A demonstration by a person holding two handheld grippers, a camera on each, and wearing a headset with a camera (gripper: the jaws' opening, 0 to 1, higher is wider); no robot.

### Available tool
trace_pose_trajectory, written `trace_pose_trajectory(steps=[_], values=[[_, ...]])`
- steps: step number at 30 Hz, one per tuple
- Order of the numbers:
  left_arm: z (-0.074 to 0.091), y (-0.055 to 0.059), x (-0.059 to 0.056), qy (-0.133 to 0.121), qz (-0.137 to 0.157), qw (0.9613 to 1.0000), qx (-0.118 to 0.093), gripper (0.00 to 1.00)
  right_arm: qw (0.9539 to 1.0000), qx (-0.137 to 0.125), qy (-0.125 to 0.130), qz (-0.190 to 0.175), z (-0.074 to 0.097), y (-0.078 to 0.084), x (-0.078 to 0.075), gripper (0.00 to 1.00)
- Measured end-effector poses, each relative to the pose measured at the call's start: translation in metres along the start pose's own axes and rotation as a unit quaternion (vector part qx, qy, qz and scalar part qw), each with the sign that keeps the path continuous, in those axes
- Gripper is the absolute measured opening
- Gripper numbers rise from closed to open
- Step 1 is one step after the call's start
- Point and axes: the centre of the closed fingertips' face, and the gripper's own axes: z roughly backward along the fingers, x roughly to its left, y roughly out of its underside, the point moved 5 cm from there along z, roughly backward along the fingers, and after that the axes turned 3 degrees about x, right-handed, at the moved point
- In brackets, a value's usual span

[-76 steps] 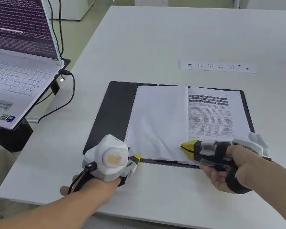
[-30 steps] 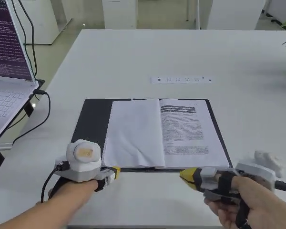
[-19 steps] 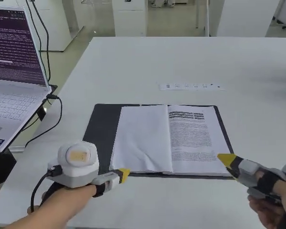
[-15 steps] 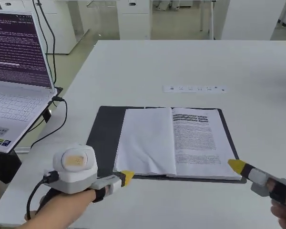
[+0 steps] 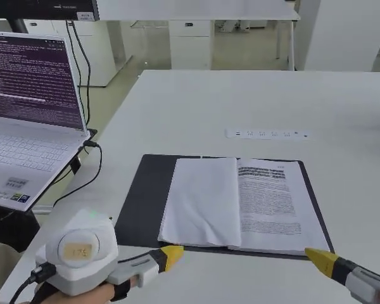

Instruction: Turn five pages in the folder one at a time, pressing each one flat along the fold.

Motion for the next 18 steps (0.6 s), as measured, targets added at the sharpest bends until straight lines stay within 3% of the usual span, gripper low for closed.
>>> trace_pose_trajectory(steps=[2, 5, 10, 13, 18], values=[[0.003, 0.004, -0.003, 0.003, -0.001, 0.9999, 0.01, 0.99, 1.0, -0.005, -0.005, 0.001, 0.001, 0.0, -0.002, 1.0], [0.008, 0.007, -0.009, 0.008, -0.008, 0.9999, 0.007, 0.99, 0.9997, -0.02, -0.016, 0.0, 0.005, -0.003, 0.001, 1.0], [0.014, 0.003, -0.019, 0.006, -0.04, 0.9992, 0.005, 0.99, 0.9992, -0.033, -0.023, 0.001, 0.009, -0.006, 0.006, 1.0], [0.014, -0.003, -0.02, 0.005, -0.031, 0.9995, -0.007, 0.99, 0.9983, -0.044, -0.037, 0.007, 0.01, -0.01, 0.014, 1.0], [0.009, -0.005, -0.025, 0.006, -0.03, 0.9995, -0.008, 0.99, 0.9984, -0.03, -0.043, 0.018, 0.01, -0.002, 0.016, 1.0]])
